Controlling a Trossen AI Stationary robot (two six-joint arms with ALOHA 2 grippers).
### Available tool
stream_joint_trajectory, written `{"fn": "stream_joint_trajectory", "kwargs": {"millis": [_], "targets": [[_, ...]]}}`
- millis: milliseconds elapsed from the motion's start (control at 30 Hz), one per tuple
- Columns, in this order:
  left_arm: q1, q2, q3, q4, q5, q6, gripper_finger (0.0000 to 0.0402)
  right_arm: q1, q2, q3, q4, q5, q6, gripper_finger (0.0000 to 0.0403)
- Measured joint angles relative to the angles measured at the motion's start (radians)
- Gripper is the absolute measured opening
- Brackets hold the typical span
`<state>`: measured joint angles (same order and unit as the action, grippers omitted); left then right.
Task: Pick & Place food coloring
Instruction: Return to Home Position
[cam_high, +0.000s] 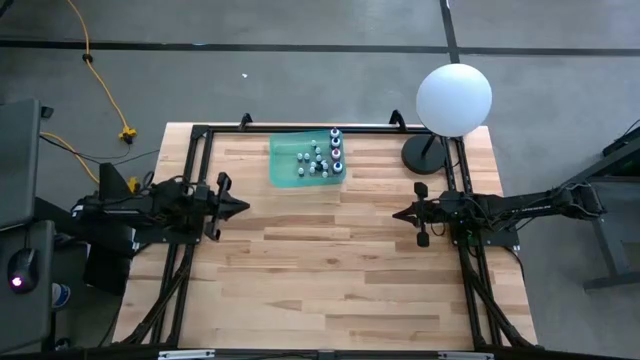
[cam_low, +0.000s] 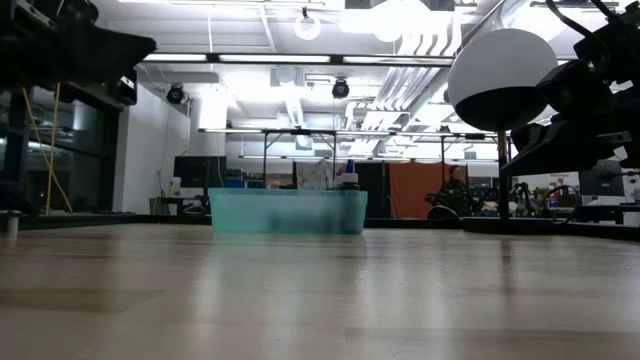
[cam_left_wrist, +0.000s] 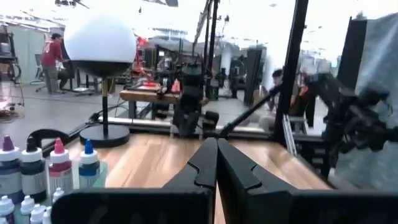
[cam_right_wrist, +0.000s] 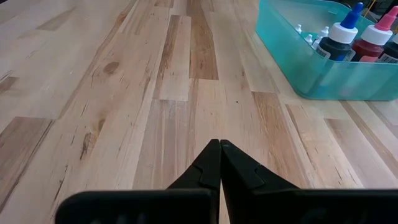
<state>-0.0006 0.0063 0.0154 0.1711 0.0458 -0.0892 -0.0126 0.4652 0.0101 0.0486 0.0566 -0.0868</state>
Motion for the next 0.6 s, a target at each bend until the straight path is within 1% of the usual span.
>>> {"fn": "stream_joint_trajectory", "kwargs": {"millis": [167, 367, 500, 600], "targets": [[0.000, 0.000, -0.001, -0.075, 0.030, 0.006, 0.0001, 0.000, 0.000, 0.000, 0.000, 0.000, 0.000, 0.0000], [0.000, 0.000, -0.002, -0.099, 0.030, 0.006, 0.0001, 0.000, 0.000, 0.000, 0.000, 0.000, 0.000, 0.0000], [0.000, 0.001, -0.002, -0.145, 0.029, 0.005, 0.0001, 0.000, 0.000, 0.000, 0.000, 0.000, 0.000, 0.0000], [0.000, 0.000, -0.003, -0.147, 0.009, 0.006, 0.0001, 0.000, 0.000, 0.000, 0.000, 0.000, 0.000, 0.0000]]}}
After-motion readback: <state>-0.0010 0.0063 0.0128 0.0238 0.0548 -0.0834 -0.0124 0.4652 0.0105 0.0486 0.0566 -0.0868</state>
